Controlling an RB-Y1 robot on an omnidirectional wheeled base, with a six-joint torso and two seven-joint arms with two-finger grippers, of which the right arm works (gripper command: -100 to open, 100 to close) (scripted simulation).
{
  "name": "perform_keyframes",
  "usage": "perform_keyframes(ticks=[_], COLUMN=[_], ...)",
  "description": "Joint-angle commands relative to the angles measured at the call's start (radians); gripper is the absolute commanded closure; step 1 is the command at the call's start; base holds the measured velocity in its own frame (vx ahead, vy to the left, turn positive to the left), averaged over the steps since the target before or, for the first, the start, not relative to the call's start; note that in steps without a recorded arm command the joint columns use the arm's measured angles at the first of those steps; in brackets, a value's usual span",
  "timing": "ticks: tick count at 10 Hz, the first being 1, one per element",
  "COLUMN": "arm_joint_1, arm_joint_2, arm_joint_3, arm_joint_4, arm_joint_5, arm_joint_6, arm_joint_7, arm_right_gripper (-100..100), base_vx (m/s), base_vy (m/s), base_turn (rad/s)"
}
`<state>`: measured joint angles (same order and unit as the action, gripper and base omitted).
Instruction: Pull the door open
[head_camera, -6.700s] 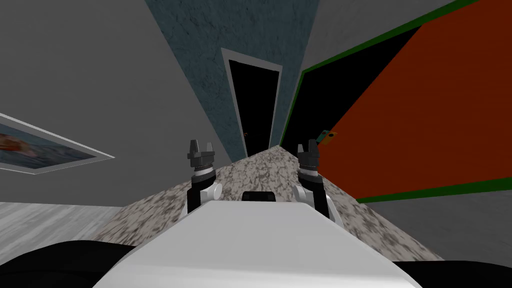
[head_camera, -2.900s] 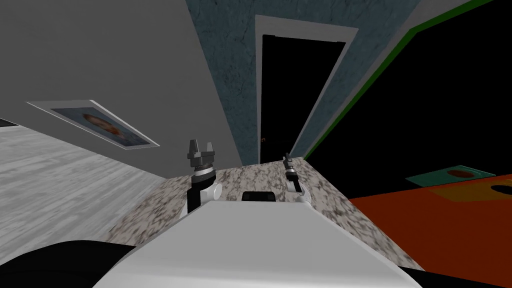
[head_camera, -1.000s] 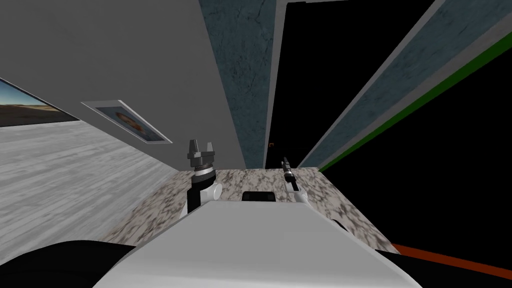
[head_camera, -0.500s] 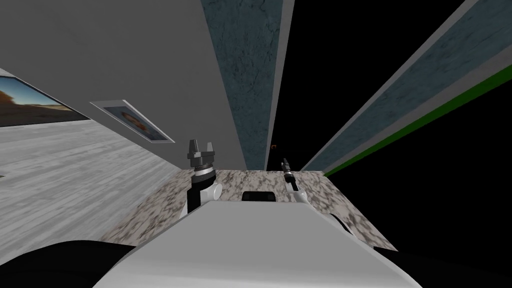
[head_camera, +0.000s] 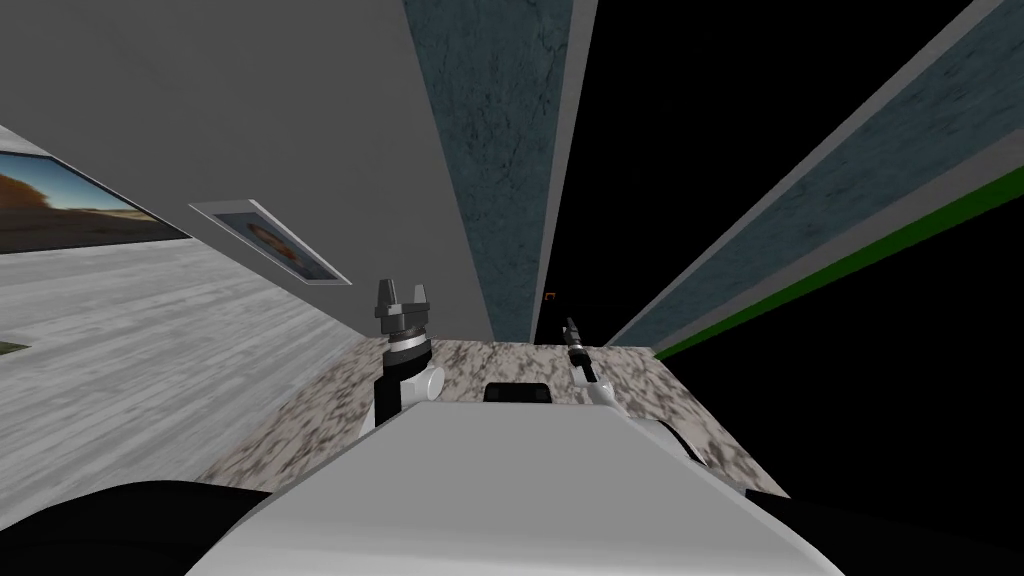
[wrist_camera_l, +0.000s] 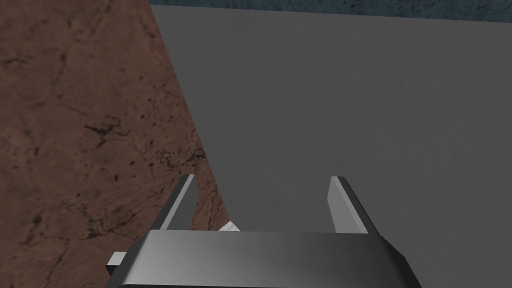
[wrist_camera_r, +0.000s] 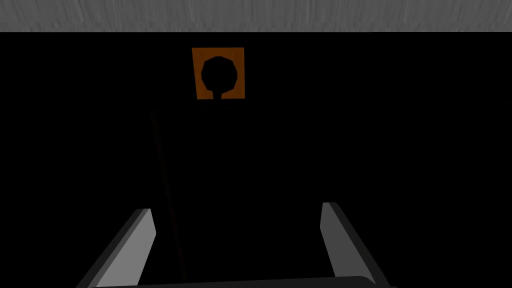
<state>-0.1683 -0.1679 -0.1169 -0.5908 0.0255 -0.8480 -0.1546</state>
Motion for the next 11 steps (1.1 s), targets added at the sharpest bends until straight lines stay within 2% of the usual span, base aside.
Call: perform_keyframes(ticks=[1, 6, 7, 9, 10, 11], arm_joint_1=[-0.017, -0.046, -0.043, -0.02, -0.02, -0.003], arm_joint_2=[-0.002, -0.006, -0.004, -0.033, -0.033, -0.054], arm_joint_3=[-0.002, -0.006, -0.006, -0.031, -0.031, -0.049], arm_joint_4=[0.039, 0.11, 0.102, 0.109, 0.109, 0.113], arm_joint_5=[-0.002, -0.004, -0.004, -0.037, -0.037, -0.062], arm_joint_6=[-0.011, -0.026, -0.025, -0.037, -0.037, -0.045], arm_joint_7=[-0.002, -0.009, -0.007, -0.012, -0.012, -0.017], arm_right_gripper=[-100, -100, -100, -100, -100, -100], base_vx=[0.063, 0.053, 0.026, 0.123, 0.157, 0.158], base_vy=[-0.013, -0.013, -0.007, 0.025, -0.001, 0.027], base_turn=[0.07, 0.042, 0.011, 0.3, 0.065, 0.254])
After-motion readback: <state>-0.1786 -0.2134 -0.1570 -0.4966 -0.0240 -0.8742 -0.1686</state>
